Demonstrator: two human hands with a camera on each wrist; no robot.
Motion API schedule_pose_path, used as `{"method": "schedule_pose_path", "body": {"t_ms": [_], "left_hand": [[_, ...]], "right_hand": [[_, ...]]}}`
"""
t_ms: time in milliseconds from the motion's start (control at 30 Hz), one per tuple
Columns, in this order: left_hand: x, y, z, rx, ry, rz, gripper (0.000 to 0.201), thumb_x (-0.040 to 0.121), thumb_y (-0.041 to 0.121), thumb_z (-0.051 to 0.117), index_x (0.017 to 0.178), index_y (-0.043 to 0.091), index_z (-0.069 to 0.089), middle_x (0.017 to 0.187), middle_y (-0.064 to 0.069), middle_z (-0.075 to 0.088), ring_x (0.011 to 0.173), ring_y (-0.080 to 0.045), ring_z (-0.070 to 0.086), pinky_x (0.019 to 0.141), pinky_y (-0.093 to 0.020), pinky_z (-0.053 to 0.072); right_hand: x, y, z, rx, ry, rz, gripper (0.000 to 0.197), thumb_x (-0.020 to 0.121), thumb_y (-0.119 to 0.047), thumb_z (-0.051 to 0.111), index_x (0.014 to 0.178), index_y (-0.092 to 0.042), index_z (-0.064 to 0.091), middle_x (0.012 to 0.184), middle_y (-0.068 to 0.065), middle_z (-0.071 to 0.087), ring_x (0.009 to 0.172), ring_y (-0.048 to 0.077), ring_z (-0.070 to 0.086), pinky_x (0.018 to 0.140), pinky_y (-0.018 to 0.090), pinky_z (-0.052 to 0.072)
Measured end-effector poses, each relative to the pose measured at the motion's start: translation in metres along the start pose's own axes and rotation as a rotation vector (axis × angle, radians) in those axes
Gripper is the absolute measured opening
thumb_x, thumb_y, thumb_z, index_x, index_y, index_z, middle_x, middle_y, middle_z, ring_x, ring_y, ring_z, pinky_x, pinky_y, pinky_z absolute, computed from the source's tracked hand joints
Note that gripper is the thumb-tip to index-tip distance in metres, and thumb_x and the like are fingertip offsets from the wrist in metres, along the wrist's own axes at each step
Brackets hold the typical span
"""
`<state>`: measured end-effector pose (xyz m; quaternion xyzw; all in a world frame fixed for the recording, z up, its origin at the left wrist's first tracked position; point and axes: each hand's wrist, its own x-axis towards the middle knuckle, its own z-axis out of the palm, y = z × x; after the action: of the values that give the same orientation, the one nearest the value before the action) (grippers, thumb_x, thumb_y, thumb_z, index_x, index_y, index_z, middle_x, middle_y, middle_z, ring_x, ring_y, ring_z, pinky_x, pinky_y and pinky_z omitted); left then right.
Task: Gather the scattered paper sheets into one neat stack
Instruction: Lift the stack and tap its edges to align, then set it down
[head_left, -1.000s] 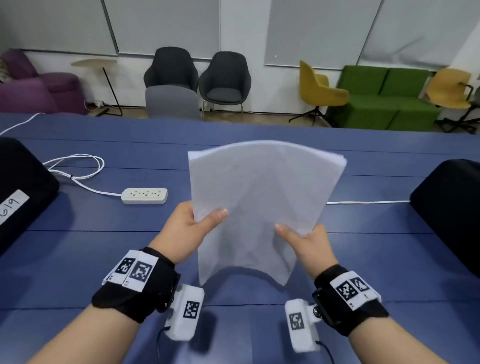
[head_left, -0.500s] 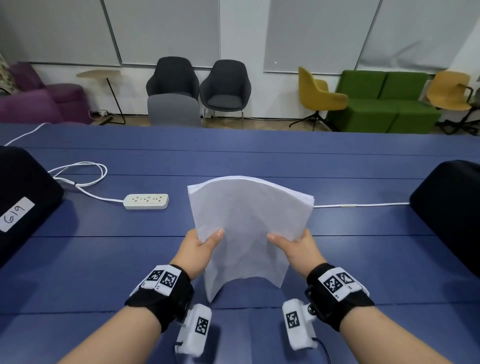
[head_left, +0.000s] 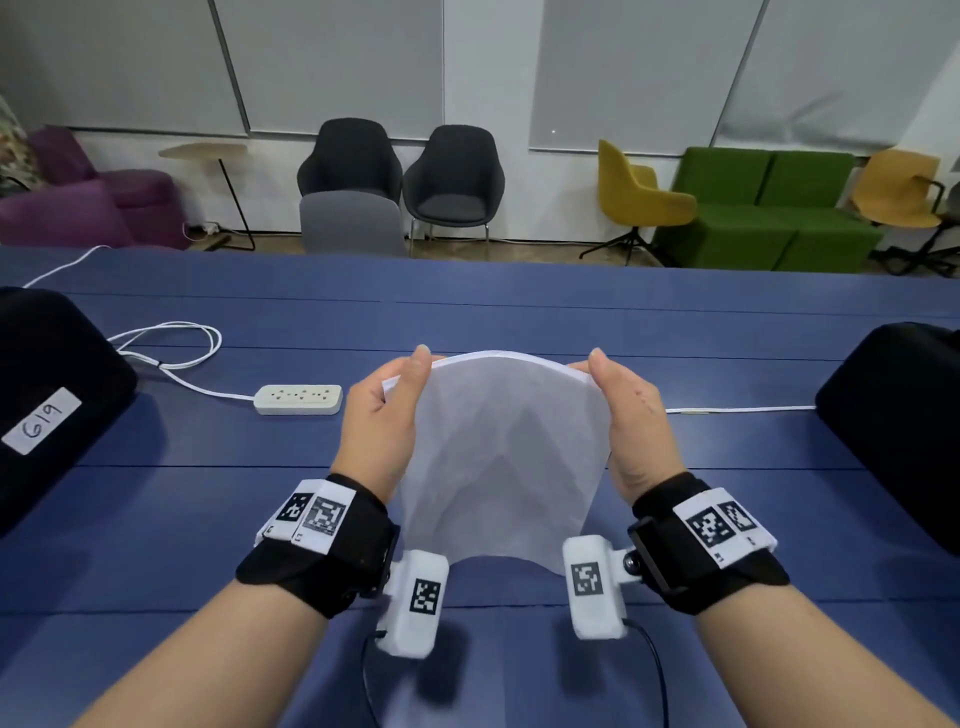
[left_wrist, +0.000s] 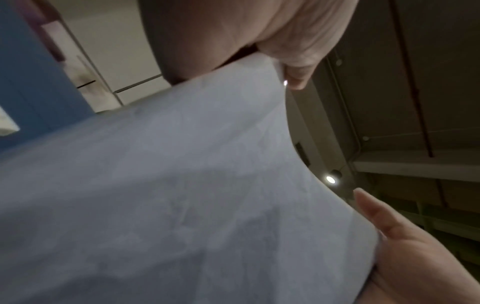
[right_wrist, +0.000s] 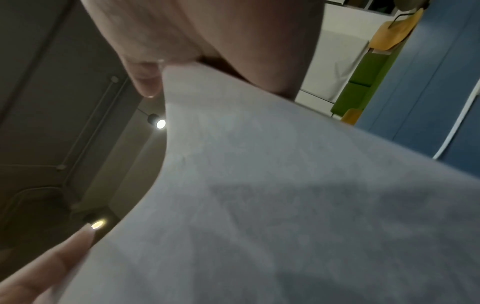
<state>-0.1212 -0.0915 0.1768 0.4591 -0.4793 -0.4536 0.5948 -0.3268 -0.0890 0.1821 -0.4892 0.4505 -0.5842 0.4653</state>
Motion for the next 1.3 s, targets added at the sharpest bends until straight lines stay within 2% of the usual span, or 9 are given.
{"method": "schedule_pose_path", "body": {"t_ms": [167,267,400,533,767,900,1000,1100,1300], "left_hand": [[0.002,0.009,0.006,-0.033,0.043,-0.01,0.03,0.087,0.007,0.046,0.083,0.003,0.076,0.089,-0.005,0.076,0.079,-0.012,0.067,0.068,-0.026,0.052],[0.006,0.007,0.001,0.002,0.016,-0.006,0.031,0.09,0.012,0.046,0.086,0.005,0.076,0.095,-0.008,0.076,0.083,-0.014,0.067,0.069,-0.028,0.052],[0.008,-0.008,-0.012,0.012,-0.091,0.001,0.035,0.09,0.045,0.053,0.097,0.02,0.075,0.102,-0.004,0.076,0.093,-0.017,0.07,0.082,-0.033,0.054],[0.004,-0.029,-0.017,0.154,-0.12,-0.008,0.009,0.084,0.022,0.07,0.089,0.029,0.073,0.092,0.015,0.077,0.091,-0.004,0.071,0.086,-0.032,0.052],[0.01,-0.003,-0.024,0.153,-0.177,0.076,0.016,0.082,0.011,0.071,0.089,0.025,0.072,0.085,0.017,0.077,0.086,-0.002,0.071,0.082,-0.021,0.056],[0.007,-0.02,-0.043,0.133,-0.247,-0.02,0.028,0.066,0.026,0.078,0.094,0.027,0.074,0.104,0.002,0.077,0.101,-0.016,0.071,0.092,-0.033,0.055],[-0.003,-0.052,-0.04,0.192,-0.184,-0.147,0.02,0.075,0.022,0.076,0.092,0.032,0.071,0.095,0.015,0.077,0.095,-0.004,0.07,0.1,-0.041,0.05],[-0.009,-0.062,-0.032,0.195,-0.139,-0.138,0.024,0.086,0.008,0.066,0.09,0.031,0.067,0.078,0.029,0.073,0.079,0.011,0.068,0.087,-0.028,0.051],[-0.01,-0.067,-0.042,0.235,-0.278,-0.086,0.03,0.084,0.008,0.069,0.094,0.036,0.066,0.09,0.028,0.074,0.091,0.007,0.068,0.079,-0.01,0.052]], "right_hand": [[0.001,-0.005,-0.001,-0.099,0.051,-0.013,0.029,0.089,-0.01,0.046,0.088,0.002,0.072,0.088,0.01,0.071,0.077,0.016,0.06,0.07,0.031,0.047],[0.001,-0.006,-0.003,-0.121,0.027,0.004,0.034,0.095,-0.019,0.043,0.091,-0.004,0.073,0.09,0.009,0.073,0.077,0.012,0.063,0.068,0.028,0.05],[0.0,0.001,-0.008,-0.092,-0.025,-0.015,0.024,0.089,-0.034,0.056,0.095,-0.019,0.073,0.096,-0.002,0.075,0.086,0.011,0.068,0.075,0.027,0.055],[0.0,0.022,-0.009,-0.127,-0.05,0.016,0.014,0.082,-0.012,0.071,0.094,-0.018,0.072,0.092,-0.002,0.075,0.086,0.012,0.07,0.08,0.029,0.052],[0.007,0.004,-0.007,-0.064,-0.044,-0.048,0.015,0.086,-0.007,0.065,0.086,-0.02,0.073,0.088,-0.005,0.076,0.087,0.014,0.07,0.082,0.03,0.057],[-0.001,0.022,-0.007,-0.12,-0.064,-0.002,0.017,0.083,-0.004,0.067,0.089,-0.018,0.073,0.089,-0.005,0.076,0.084,0.01,0.07,0.078,0.027,0.058],[-0.012,0.056,-0.001,-0.218,-0.031,0.122,0.016,0.083,-0.005,0.069,0.086,-0.02,0.069,0.084,-0.01,0.073,0.075,0.002,0.069,0.071,0.021,0.054],[-0.014,0.063,0.0,-0.218,0.004,0.137,0.019,0.084,-0.006,0.068,0.078,-0.023,0.066,0.074,-0.016,0.071,0.066,-0.007,0.067,0.063,0.012,0.052],[-0.018,0.067,-0.013,-0.175,0.034,0.078,0.022,0.082,-0.001,0.068,0.077,-0.022,0.066,0.064,-0.025,0.071,0.063,-0.01,0.066,0.059,0.005,0.048]]}}
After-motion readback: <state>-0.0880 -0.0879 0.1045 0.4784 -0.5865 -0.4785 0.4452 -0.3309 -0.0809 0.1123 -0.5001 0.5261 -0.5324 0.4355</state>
